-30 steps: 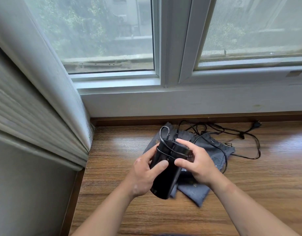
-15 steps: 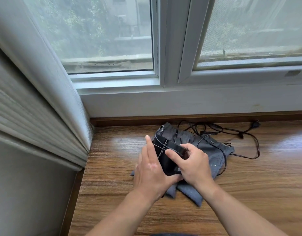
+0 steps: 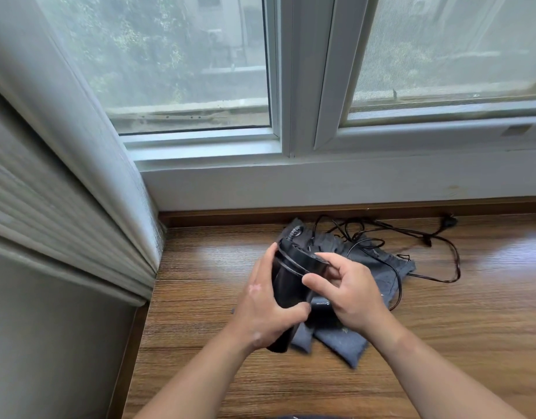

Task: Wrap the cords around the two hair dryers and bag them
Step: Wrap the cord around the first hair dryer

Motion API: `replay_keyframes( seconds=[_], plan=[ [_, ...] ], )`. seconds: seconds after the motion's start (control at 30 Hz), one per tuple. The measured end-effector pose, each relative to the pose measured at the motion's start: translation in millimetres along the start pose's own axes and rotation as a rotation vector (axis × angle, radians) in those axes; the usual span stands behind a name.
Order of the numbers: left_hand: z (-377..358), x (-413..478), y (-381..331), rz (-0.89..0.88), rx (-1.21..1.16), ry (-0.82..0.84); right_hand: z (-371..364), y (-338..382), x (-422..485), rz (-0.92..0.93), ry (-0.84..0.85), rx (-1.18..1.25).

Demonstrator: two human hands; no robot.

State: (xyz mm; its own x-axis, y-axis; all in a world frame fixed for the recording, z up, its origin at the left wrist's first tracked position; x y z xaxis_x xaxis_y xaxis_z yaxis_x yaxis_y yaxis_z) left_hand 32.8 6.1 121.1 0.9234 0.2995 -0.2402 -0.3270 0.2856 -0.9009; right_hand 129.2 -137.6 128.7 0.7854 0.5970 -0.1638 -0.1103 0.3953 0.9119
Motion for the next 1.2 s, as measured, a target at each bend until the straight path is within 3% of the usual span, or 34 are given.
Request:
replay_keyframes(
  seconds=[0.1, 0.2, 0.3, 0.47, 0.67, 0.8, 0.9, 1.0, 1.1, 1.2],
  plan=[
    [-12, -4, -3, -0.037, 0.128, -0.174, -3, 4, -3, -0.018, -0.151, -0.118],
    [-11, -4, -4, -0.087, 0.078, -0.25, -3, 10, -1, 0.014, -0.138, -0.147],
    [3, -3, -6, -0.082, -0.033, -0.251, 1, 6, 4, 0.023, -0.012, -0.089],
    [17, -3, -9, -0.052, -0.108, -0.222, 1, -1, 7, 0.046, 0.115, 0.206],
    [14, -6, -13, -0.072, -0.158, -0.095, 1, -16, 14, -0.029, -0.005, 0.197],
    [16, -8, -18, -0.077, -0.208, -0.037, -1, -9, 14, -0.014, 0.088, 0.053],
    [16, -7, -20, -0.07, -0.225, -0.007, -4, -4, 14, 0.009, 0.068, 0.171],
    [9, -5, -18, -0.043, -0.186, -0.049, -1, -5, 12, -0.063, -0.098, 0.194],
    [2, -6, -14, 0.021, -0.091, -0.144, 1, -1, 11, -0.136, -0.208, -0.041],
    [0, -4, -7, 0.031, -0.074, -0.163, 1, 1, 11, -0.103, -0.099, -0.015]
  ],
)
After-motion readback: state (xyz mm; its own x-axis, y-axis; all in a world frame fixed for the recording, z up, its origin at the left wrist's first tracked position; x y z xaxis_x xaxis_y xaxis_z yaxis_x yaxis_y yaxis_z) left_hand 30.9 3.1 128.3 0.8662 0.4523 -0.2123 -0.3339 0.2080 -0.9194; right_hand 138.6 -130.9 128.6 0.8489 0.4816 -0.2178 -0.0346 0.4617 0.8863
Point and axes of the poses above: each hand's wrist, its own x-axis towards the middle knuckle, its own z-axis out of the back of the hand, y = z × x, the point moved 5 cm from there along x, towards the middle knuckle, and after that the axes turned 11 degrees about -x, right-handed, at the moved point
